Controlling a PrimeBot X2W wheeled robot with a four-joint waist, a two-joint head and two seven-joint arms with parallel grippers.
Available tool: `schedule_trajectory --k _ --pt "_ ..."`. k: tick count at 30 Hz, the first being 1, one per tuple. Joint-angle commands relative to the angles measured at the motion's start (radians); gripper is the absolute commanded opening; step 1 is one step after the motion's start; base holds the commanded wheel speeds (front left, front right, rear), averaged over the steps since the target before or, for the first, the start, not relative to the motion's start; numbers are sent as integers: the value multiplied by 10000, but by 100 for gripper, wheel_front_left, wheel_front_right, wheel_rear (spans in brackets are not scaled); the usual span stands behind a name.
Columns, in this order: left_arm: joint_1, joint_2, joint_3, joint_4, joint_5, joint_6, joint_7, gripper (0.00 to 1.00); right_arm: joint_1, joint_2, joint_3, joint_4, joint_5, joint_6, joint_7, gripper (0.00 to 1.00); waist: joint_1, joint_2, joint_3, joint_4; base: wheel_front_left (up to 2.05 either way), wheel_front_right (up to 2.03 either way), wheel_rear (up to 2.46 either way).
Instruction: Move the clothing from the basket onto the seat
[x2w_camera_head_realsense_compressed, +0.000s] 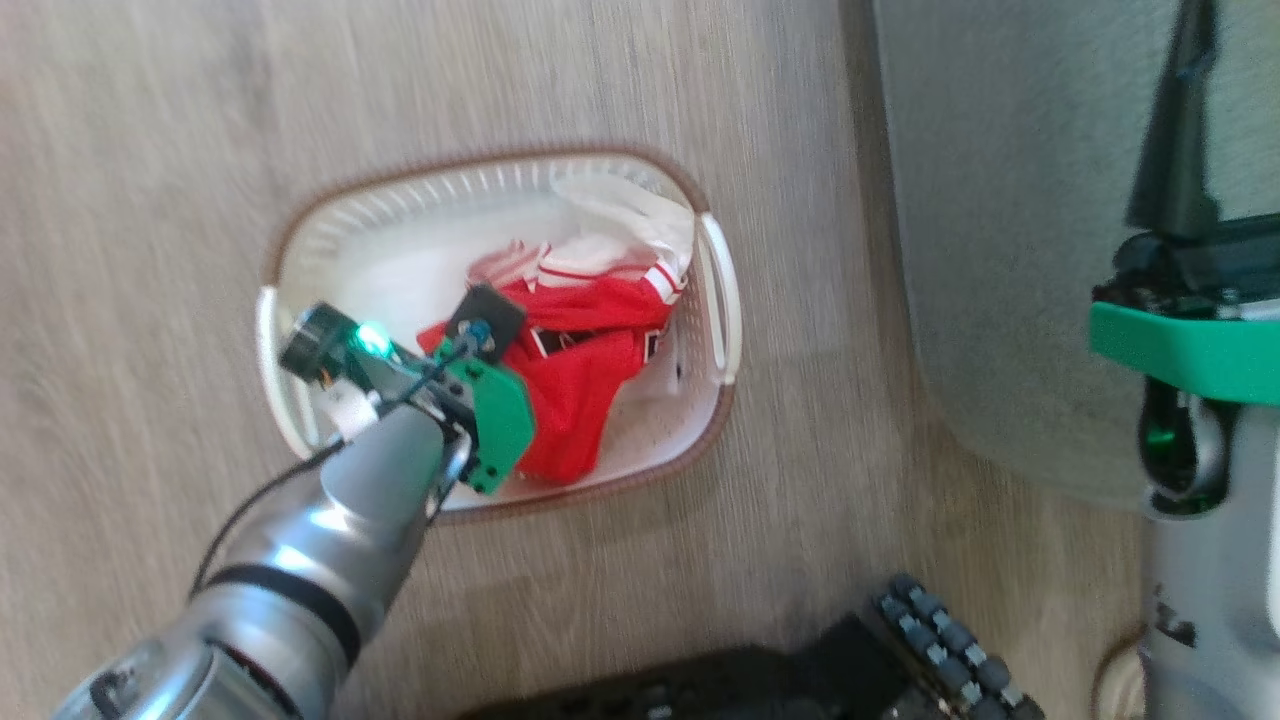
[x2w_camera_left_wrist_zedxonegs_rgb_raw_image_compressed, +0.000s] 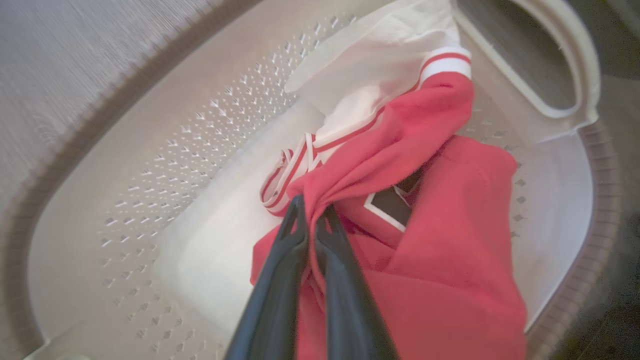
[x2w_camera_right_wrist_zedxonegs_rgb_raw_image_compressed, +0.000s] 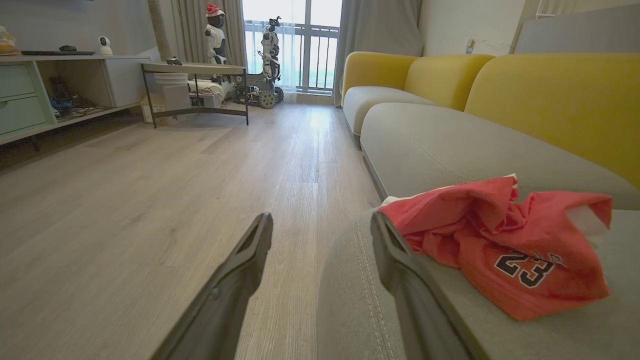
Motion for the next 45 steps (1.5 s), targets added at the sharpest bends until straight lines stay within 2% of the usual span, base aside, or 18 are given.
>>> schedule_trajectory --k 1,12,16,19,23,33,45 --pt "358 49 202 -250 -124 -34 -184 0 300 3 186 -134 -69 -4 -61 100 0 0 -937 240 0 0 0" --pt "1582 49 676 -1935 -1232 37 -581 0 1330 3 446 2106 -408 -4 -61 100 0 0 -4363 1043 0 0 0" --pt "1911 49 894 -2625 -1387 108 -588 0 1917 3 526 2708 -432 -4 -61 100 0 0 -5603 1307 0 0 0" --pt "2026 65 1029 -2904 -1423 122 -589 0 2194 3 578 2953 -406 -4 -61 100 0 0 -6125 1389 0 0 0" --pt "2130 280 1325 -3615 -1493 92 -590 0 2720 3 737 3447 -314 -4 -61 100 0 0 -7287 1445 0 0 0" --pt "1668 517 1703 -5273 -1619 242 -451 0 3086 3 1252 3962 -197 -4 -61 100 0 0 -8395 1424 0 0 0" --pt "967 528 1776 -6649 -1754 384 198 0 2916 3 2119 4455 -90 -4 -61 100 0 0 -8847 1506 0 0 0"
